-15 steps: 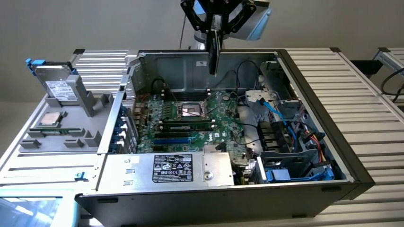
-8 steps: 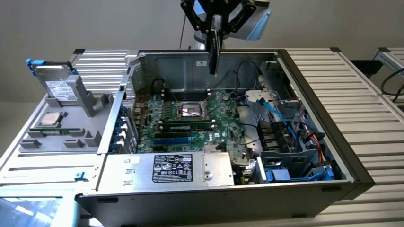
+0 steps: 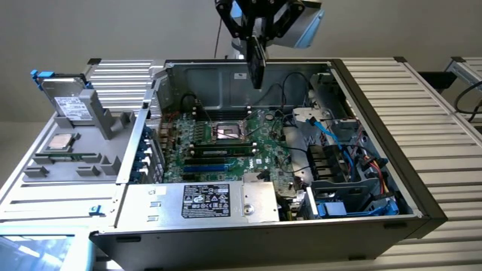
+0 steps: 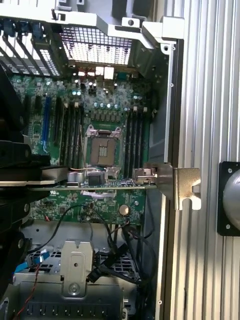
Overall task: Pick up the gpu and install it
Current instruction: 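Insert the gpu into the slot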
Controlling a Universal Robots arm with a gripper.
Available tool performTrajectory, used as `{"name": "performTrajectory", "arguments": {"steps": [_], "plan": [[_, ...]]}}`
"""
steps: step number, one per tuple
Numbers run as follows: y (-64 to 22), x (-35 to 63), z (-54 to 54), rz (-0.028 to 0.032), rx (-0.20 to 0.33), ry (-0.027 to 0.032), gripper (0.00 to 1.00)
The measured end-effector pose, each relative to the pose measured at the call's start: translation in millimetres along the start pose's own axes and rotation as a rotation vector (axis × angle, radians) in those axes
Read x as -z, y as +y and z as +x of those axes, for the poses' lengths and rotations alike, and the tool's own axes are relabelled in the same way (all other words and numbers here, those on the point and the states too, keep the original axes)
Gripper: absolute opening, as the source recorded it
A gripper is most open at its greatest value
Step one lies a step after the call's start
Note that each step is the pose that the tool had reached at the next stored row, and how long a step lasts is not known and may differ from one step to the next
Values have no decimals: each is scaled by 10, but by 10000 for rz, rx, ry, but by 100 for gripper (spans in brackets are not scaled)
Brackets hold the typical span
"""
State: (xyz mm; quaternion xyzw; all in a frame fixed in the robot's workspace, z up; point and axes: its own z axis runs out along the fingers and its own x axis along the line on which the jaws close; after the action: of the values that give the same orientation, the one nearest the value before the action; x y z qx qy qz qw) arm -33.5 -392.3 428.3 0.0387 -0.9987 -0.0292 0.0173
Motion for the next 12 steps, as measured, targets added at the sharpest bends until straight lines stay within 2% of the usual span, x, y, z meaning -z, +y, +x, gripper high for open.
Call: {"name": "performTrajectory", "arguments": {"steps": [5, 12], "plan": [[0, -3, 0, 18, 908, 54, 29], [-1, -8, 0, 14, 2183, 125, 29]]}}
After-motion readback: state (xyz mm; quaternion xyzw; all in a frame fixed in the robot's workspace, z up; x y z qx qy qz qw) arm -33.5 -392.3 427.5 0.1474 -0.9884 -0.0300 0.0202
